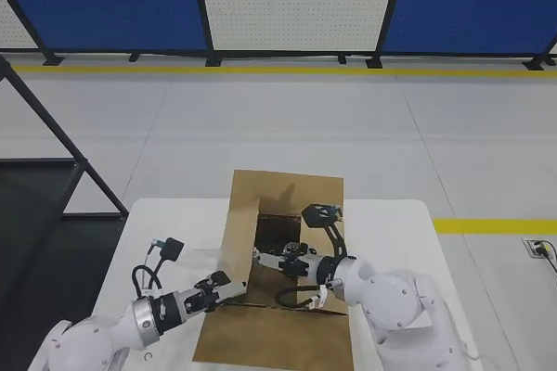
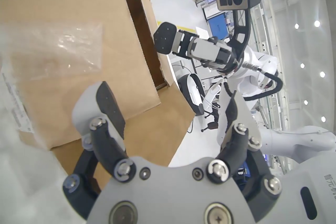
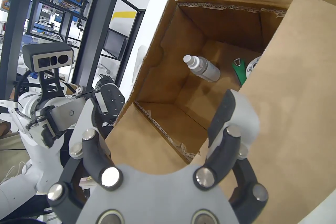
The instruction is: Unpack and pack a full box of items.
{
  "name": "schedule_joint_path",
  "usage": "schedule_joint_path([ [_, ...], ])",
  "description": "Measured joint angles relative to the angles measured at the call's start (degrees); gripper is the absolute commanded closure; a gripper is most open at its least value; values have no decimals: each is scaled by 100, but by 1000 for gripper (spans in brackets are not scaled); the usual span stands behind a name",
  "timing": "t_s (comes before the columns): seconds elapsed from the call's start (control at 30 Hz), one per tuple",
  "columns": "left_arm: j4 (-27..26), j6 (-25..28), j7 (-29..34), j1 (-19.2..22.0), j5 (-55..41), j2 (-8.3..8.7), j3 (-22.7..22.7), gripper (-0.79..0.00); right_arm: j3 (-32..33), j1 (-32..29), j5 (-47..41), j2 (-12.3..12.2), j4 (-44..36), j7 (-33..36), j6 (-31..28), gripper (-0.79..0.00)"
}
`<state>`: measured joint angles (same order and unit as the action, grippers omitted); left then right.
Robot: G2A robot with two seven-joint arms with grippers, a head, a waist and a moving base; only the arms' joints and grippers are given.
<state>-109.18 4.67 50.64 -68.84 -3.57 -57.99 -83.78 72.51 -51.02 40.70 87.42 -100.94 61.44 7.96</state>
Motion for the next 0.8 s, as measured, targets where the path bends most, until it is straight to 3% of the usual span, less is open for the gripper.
schedule_joint_path([
  [0.33,223,-71,-65,229,387,-25,494,-785,23,-90,-504,-44,460,-229,119,-785],
  [0.8,495,-199,-110,364,660,-35,781,-785,-17,-97,-749,-137,680,-342,-27,-785],
])
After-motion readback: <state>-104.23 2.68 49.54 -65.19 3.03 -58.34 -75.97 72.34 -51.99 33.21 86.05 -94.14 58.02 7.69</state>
